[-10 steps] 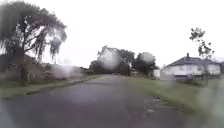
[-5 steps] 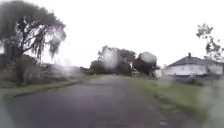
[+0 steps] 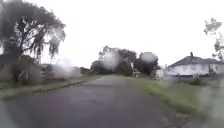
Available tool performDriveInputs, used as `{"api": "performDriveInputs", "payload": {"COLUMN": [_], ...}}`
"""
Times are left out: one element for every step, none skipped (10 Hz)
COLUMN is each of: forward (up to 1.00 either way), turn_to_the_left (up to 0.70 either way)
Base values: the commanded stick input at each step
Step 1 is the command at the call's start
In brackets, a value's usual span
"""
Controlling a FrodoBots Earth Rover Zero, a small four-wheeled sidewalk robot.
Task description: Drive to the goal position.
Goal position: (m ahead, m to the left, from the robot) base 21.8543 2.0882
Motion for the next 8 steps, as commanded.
{"api": "performDriveInputs", "payload": {"forward": [0.85, 0.85, 0.85, 0.85, 0.85, 0.85, 0.85, 0.85], "turn_to_the_left": [0.00, 0.00, 0.00, 0.00, 0.00, 0.00, 0.00, 0.00]}}
